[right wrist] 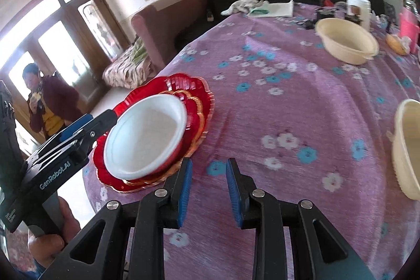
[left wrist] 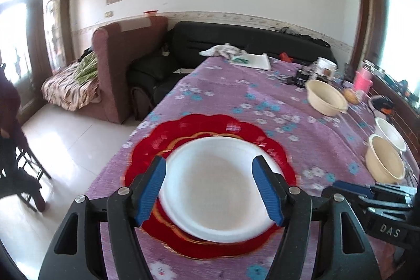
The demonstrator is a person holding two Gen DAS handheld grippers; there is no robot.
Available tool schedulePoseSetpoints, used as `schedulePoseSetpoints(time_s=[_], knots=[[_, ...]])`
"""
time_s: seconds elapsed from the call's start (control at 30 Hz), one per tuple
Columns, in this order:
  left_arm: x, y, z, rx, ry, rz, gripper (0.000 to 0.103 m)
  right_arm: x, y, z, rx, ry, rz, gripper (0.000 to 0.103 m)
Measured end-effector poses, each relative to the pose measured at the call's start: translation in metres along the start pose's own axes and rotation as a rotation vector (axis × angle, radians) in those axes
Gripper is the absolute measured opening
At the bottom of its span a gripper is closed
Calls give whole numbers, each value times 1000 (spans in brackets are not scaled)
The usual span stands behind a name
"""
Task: Organize plates and bowls
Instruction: 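Move the right tool toward the tan handled bowl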
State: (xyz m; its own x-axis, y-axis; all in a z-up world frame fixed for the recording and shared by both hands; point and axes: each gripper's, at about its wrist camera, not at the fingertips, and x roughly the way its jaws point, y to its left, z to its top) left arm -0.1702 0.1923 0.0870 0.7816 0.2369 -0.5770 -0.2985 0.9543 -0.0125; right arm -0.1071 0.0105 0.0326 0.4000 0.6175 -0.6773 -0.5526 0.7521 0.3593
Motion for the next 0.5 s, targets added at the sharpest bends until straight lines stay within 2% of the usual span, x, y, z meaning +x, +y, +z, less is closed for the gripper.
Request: schedulePoseSetpoints(time_s=[0.2,0.3,0.43,0.5], knots=[[-4,-58,-10,115,6,-82,72,-32,-37,-9,82,-72,-33,29],[-3,-91,-21,187,9,-166,74,-49,-61,-15,129,-109,-55,29],[9,-126,-36,232,61,-299,75,-76,-97,-27,193,-194,-117,29],[17,-144,-41,265,76,-307,75,-92,-119,-34,240,-239,-151,29]])
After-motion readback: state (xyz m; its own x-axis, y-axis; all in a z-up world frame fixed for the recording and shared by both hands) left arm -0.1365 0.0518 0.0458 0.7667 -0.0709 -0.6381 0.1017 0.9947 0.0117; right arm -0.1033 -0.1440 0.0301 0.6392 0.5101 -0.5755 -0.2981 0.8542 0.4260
